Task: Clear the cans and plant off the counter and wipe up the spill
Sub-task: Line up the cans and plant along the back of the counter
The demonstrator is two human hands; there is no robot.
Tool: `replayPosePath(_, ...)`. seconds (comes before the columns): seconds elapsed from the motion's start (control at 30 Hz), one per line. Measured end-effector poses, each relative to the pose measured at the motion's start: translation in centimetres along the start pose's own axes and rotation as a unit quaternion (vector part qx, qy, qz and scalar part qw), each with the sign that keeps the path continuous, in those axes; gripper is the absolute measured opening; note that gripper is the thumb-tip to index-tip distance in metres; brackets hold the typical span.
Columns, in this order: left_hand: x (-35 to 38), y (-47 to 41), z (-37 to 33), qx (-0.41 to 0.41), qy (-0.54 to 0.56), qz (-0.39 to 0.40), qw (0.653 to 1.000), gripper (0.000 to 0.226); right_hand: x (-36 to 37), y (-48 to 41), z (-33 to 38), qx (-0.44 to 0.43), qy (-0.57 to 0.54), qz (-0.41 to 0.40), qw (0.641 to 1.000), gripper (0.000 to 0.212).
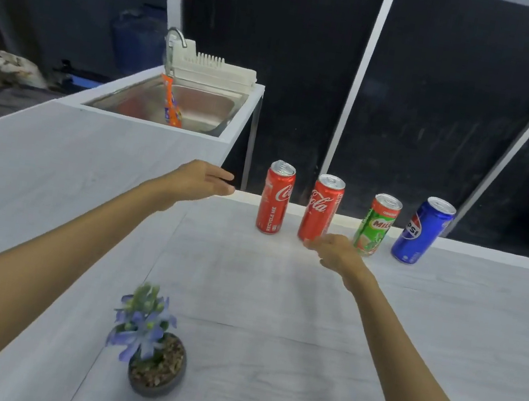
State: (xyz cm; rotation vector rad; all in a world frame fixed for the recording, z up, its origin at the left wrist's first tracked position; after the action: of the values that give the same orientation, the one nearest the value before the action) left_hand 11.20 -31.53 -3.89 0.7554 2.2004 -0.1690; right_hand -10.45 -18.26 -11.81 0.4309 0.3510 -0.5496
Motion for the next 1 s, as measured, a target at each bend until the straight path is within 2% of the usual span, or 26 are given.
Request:
replayPosePath(0.07, -0.7, 2.9, 2.9, -0.01, 0.005, -0.014, 1.0, 0.037, 2.6, 2.5, 0.5, -0.037, 0.025, 0.058, 0.997, 0.037)
replayPosePath(0.13, -0.6, 5.8, 5.4, -0.017, 0.01, -0.023, 1.0, 0.033, 5.8, 5.7, 1.1, -0.076, 0.057, 0.121, 0.988, 0.032)
replayPosePath(0.2, -0.3, 8.9, 7.2, -0.019, -0.003, -0.045, 0.999, 0.033, 9.1, 9.1, 1.2, -0.111, 0.073, 0.179, 0.975, 0.037)
replayPosePath(0.3, 0.9, 14.0, 9.9, -0.004, -0.074, -0.091, 0.993, 0.038, 14.1, 14.6, 0.4, -0.139, 0.072, 0.268, 0.95, 0.058)
replayPosePath(0.37, 3.0, 17.3, 11.8, 0.005, -0.112, -0.086, 0.99, 0.044, 16.6, 17.4, -0.5, -0.157, 0.098, 0.286, 0.94, 0.069)
replayPosePath(0.47, 6.6, 21.5, 14.1, 0.026, -0.176, -0.059, 0.982, 0.051, 18.4, 19.6, -1.0, -0.2, 0.11, 0.233, 0.945, 0.078)
replayPosePath(0.57, 8.6, 24.2, 14.7, 0.054, -0.226, -0.077, 0.97, 0.056, 18.7, 20.5, -0.9, -0.23, 0.073, 0.155, 0.958, 0.069)
replayPosePath(0.63, 9.3, 25.0, 14.5, 0.077, -0.28, -0.097, 0.952, 0.071, 18.9, 20.7, -0.9, -0.25, 0.067, 0.111, 0.959, 0.059)
replayPosePath(0.73, 9.5, 24.4, 14.6, 0.089, -0.304, -0.093, 0.944, 0.091, 19.2, 20.5, -1.2, -0.264, 0.066, 0.056, 0.961, 0.058)
replayPosePath(0.9, 8.0, 19.0, 14.7, 0.056, -0.298, -0.063, 0.951, 0.057, 18.4, 17.9, 0.6, -0.264, 0.043, 0.008, 0.964, 0.047)
replayPosePath(1.0, 7.4, 15.1, 14.9, 0.043, -0.291, -0.051, 0.955, 0.053, 17.3, 14.1, 3.0, -0.254, 0.025, -0.012, 0.967, 0.053)
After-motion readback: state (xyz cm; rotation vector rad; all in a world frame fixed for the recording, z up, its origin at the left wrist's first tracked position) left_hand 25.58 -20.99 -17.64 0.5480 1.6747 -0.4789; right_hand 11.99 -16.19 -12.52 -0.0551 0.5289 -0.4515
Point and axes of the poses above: each hand's wrist, its own y-axis away from the middle knuckle, its own x-axis out of the palm, z = x × y, the point moved 9 cm from there along -y, towards the middle knuckle, and after that the axes turned 8 degrees about -y, right-handed, at the moved point
